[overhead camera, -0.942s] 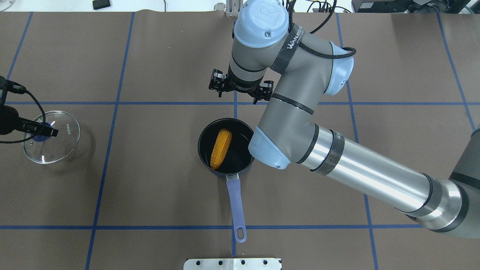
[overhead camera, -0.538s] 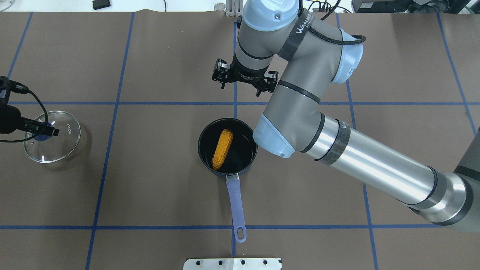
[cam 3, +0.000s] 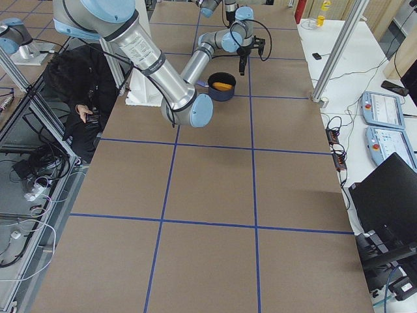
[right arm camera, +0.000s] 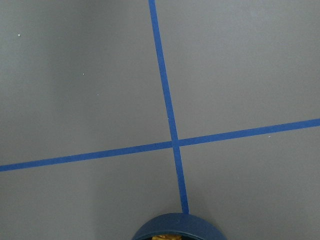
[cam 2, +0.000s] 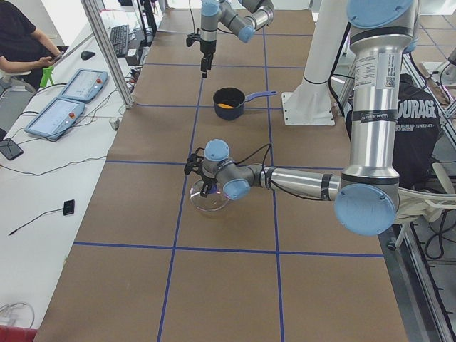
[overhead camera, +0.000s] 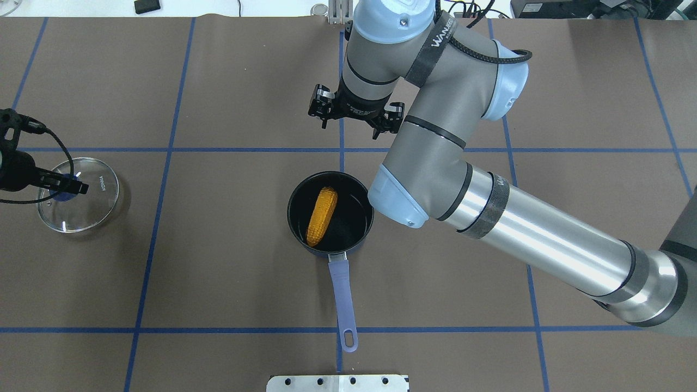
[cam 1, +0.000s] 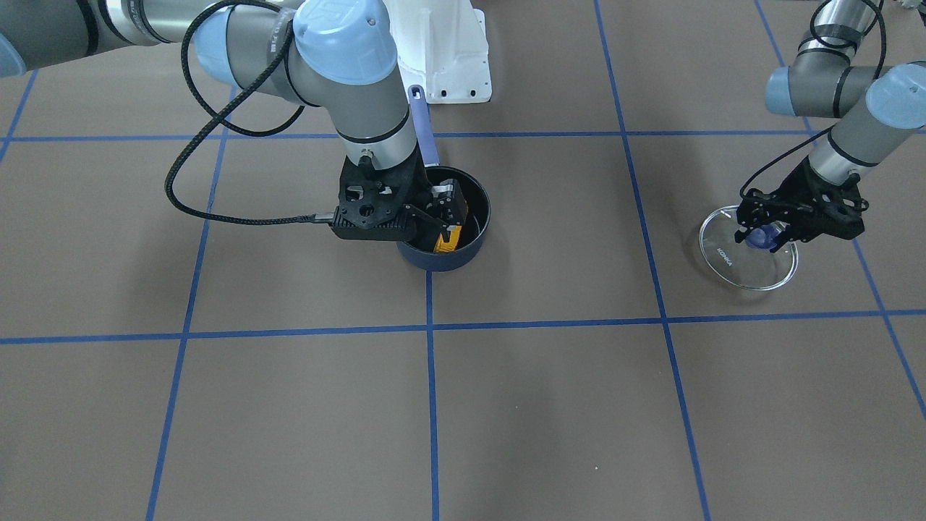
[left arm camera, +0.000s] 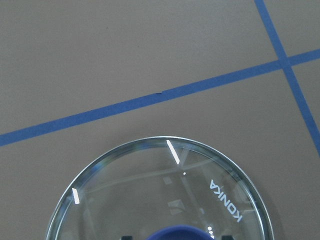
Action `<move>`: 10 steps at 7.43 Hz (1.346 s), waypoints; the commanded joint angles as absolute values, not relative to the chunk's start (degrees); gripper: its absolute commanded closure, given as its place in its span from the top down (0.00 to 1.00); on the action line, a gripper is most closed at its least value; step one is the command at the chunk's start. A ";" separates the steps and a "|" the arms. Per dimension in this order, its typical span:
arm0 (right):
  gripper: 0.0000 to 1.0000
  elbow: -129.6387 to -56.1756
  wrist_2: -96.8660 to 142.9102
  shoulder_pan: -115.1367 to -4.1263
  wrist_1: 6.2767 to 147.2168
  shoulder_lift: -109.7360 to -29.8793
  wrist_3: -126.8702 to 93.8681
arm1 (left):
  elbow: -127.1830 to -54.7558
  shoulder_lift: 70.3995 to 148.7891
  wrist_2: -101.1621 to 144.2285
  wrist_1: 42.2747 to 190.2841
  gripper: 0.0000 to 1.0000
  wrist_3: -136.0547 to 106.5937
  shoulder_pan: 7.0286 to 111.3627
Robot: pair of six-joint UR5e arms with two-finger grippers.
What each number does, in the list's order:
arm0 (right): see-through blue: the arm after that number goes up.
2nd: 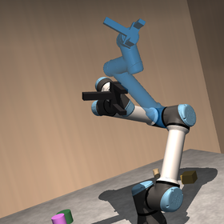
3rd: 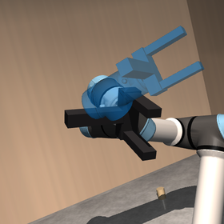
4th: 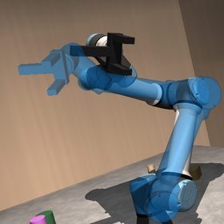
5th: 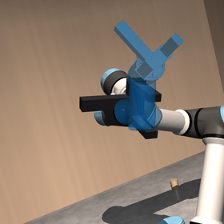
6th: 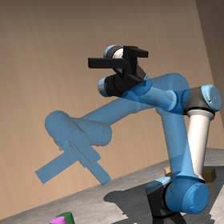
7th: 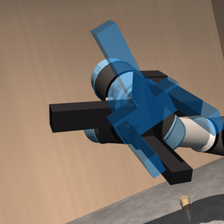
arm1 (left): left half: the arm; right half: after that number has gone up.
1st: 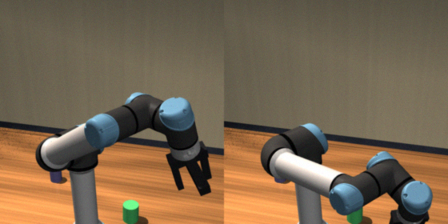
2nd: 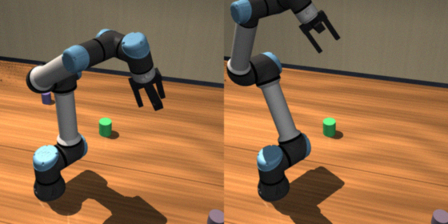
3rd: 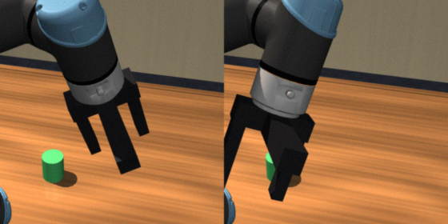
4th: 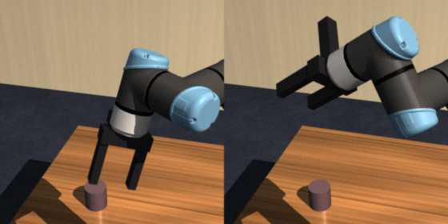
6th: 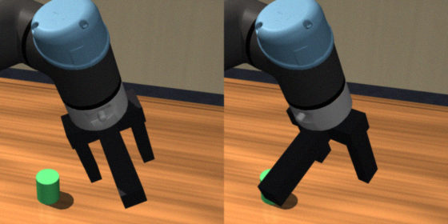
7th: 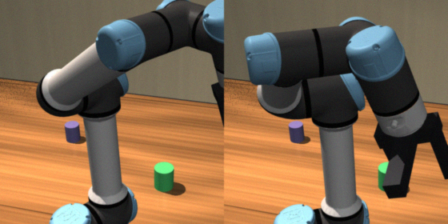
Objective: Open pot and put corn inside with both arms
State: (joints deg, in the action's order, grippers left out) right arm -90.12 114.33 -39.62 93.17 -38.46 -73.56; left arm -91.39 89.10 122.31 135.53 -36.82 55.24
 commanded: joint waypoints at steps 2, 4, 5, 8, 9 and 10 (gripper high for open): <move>1.00 -90.09 114.26 -39.64 93.16 -38.50 -73.48 | -90.27 89.82 122.26 135.53 0.49 -36.83 55.20; 1.00 -90.09 114.26 -39.64 93.08 -38.50 -73.48 | -90.18 90.00 122.26 135.53 0.55 -36.83 55.02; 1.00 -90.09 114.26 -39.64 93.16 -38.50 -73.48 | -90.18 90.00 122.26 135.53 0.60 -36.65 54.76; 1.00 -90.17 114.35 -40.16 93.08 -38.58 -72.78 | -89.65 90.00 121.11 136.58 0.73 -36.12 54.32; 1.00 -90.09 114.35 -40.51 93.08 -38.76 -72.69 | -89.56 90.00 121.03 136.76 0.83 -36.12 54.32; 1.00 -90.09 114.35 -40.87 93.08 -38.76 -72.51 | -89.56 90.00 121.11 136.84 0.87 -36.12 54.32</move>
State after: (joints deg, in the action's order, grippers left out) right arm -90.11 114.34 -40.41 93.08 -38.69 -72.74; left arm -89.65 90.00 121.12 136.64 -36.15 54.35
